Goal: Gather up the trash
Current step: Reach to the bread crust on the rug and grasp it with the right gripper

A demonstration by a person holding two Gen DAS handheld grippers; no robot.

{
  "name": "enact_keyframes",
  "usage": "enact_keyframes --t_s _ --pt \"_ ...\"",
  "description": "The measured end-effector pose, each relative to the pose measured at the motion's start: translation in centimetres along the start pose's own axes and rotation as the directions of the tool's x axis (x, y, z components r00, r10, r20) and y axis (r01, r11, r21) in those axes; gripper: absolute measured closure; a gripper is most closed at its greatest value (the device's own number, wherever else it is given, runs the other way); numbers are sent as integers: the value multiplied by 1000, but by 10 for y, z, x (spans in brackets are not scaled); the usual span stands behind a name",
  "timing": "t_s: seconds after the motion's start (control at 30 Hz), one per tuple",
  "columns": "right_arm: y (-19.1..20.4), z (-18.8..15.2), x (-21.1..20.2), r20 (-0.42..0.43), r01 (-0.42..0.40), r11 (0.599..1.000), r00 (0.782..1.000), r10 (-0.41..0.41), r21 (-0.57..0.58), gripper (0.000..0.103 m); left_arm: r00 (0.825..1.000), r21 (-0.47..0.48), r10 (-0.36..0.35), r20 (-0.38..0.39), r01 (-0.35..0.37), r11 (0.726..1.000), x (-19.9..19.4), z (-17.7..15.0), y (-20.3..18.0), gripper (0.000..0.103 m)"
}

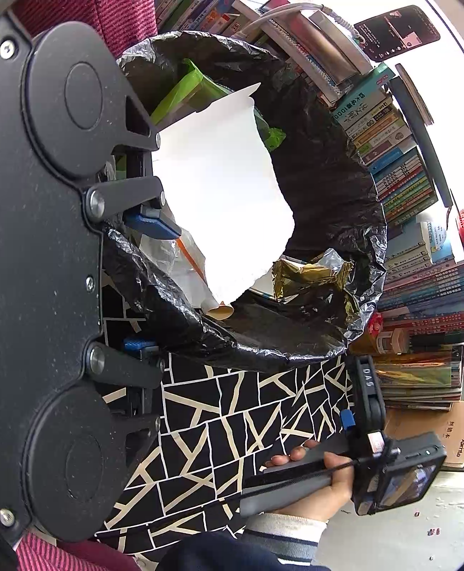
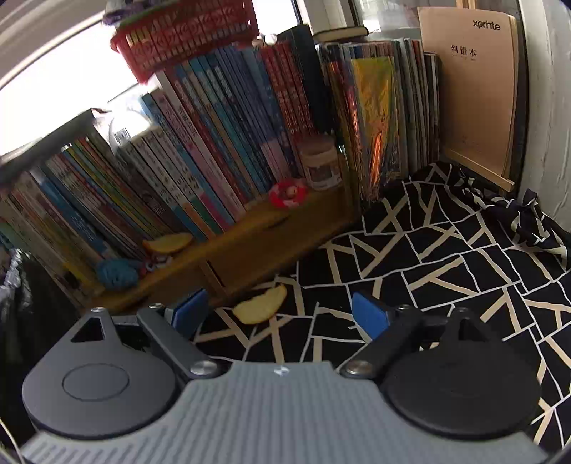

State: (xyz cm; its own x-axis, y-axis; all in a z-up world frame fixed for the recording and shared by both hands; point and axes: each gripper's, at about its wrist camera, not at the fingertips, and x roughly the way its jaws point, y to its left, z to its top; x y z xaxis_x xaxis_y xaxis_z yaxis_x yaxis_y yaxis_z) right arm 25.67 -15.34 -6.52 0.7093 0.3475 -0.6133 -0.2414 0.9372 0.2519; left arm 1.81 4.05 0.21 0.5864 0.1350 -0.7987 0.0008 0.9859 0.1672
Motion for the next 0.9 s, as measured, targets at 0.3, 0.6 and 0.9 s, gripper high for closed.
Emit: enact_keyframes --t_s 0.3,0.6,0.9 --pt "16 -24 79 -76 53 987 995 -65 -153 0 1000 7 -20 2 20 1000 1 2 0 59" --pt "43 -30 146 -105 39 970 992 -65 -239 0 1000 17 -25 2 25 1000 2 2 -1 61" --pt "63 -36 178 -137 4 968 990 -40 -249 21 1000 20 -25 3 25 999 3 2 -2 61"
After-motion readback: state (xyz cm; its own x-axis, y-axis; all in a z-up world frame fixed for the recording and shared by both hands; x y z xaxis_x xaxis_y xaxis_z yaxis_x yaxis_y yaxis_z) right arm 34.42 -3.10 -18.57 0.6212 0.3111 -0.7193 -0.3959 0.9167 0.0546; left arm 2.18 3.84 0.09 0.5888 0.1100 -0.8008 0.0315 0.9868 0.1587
